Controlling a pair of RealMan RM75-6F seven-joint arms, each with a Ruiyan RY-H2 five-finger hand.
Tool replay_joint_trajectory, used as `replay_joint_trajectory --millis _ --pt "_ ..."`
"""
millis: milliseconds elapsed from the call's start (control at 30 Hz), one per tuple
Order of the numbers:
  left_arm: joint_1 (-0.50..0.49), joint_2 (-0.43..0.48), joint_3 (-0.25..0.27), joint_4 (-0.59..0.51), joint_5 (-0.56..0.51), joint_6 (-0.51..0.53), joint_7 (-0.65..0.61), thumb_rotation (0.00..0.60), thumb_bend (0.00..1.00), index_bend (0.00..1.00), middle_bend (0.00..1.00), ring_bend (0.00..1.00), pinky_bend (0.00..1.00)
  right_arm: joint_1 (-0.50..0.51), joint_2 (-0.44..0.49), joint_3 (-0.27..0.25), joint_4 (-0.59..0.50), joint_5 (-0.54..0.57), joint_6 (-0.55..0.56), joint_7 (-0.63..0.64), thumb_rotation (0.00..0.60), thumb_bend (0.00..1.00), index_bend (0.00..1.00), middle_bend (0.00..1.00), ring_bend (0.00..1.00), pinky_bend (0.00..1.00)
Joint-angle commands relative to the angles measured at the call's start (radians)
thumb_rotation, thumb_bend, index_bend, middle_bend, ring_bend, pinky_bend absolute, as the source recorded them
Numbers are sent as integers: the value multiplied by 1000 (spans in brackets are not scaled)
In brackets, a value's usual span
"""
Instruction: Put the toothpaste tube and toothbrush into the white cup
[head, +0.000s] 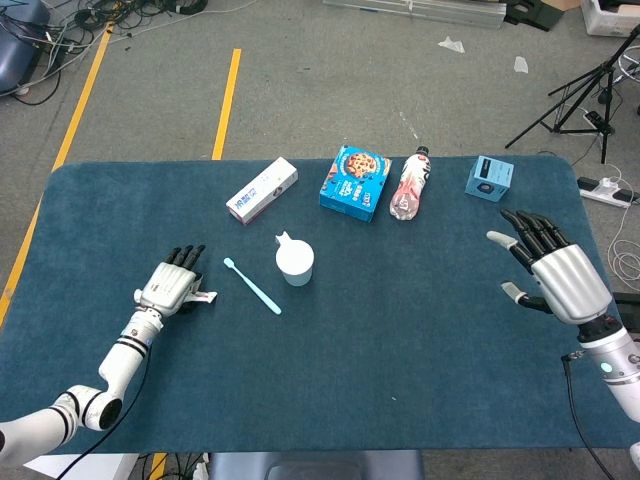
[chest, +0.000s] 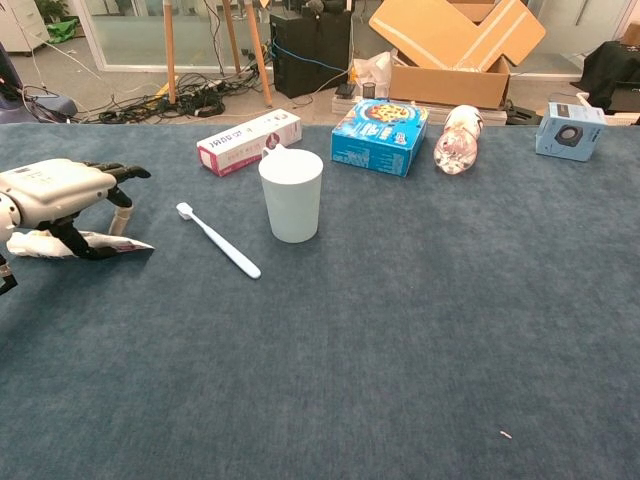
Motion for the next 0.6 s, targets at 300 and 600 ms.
replay_joint_trajectory --millis 300,600 --pt "18 -28 -8 61 36 9 -45 600 410 581 63 57 124 0 -4 -2 2 1 -5 -2 600 198 222 0 0 127" --pt "16 -44 -28 97 43 -4 -72 600 527 612 64 57 125 1 -9 -2 10 3 -8 0 600 198 222 0 0 127"
